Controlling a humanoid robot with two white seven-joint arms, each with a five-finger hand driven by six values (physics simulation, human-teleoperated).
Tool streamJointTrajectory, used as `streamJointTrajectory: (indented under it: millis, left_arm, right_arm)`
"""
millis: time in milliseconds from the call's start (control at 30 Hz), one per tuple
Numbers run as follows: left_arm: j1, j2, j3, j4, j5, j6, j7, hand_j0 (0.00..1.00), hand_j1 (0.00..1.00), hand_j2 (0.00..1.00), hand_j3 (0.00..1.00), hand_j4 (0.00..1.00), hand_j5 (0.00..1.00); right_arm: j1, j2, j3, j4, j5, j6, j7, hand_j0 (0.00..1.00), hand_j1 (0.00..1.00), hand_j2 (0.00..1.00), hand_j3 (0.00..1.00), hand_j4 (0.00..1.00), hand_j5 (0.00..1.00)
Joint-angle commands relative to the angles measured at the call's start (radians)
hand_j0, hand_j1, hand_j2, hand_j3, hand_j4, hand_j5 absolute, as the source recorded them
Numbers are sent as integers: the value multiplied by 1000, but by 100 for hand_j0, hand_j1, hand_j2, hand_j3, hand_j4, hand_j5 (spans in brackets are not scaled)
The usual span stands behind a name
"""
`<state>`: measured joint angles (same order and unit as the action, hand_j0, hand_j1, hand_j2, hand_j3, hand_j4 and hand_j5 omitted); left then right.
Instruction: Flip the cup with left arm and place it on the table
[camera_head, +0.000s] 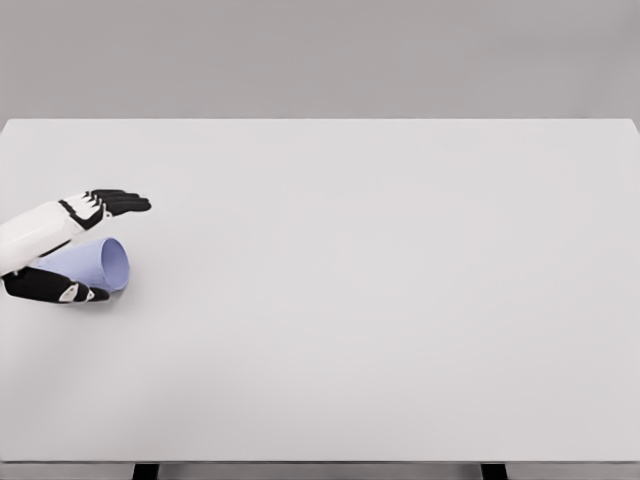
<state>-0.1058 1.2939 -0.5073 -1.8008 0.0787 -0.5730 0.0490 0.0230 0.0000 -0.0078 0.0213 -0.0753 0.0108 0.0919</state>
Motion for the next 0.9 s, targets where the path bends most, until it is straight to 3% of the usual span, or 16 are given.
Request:
streamJointTrajectory:
  millis: [0, 100, 200, 333, 567, 867]
  left_arm:
    - [0, 5, -3, 0, 98, 79, -12, 100, 100, 100, 100, 100, 100]
    - [2, 2, -3, 0, 165, 197, -20, 100, 100, 100, 100, 100, 100]
    - [0, 1, -3, 0, 194, 308, -107, 100, 100, 100, 100, 100, 100]
    - [2, -1, -5, 0, 228, 332, -144, 100, 100, 100, 100, 100, 100]
    - [0, -10, -11, 0, 246, 482, -181, 100, 100, 100, 100, 100, 100]
    - [-12, -31, -11, 0, 246, 559, -185, 100, 100, 100, 100, 100, 100]
  right_arm:
    - [0, 0, 0, 0, 0, 0, 0, 100, 100, 100, 100, 100, 100]
    - [0, 0, 0, 0, 0, 0, 0, 100, 100, 100, 100, 100, 100]
    - [0, 0, 0, 0, 0, 0, 0, 100, 100, 100, 100, 100, 100]
    - [0, 0, 0, 0, 0, 0, 0, 100, 100, 100, 100, 100, 100]
    - [0, 0, 0, 0, 0, 0, 0, 100, 100, 100, 100, 100, 100]
    - [0, 0, 0, 0, 0, 0, 0, 100, 100, 100, 100, 100, 100]
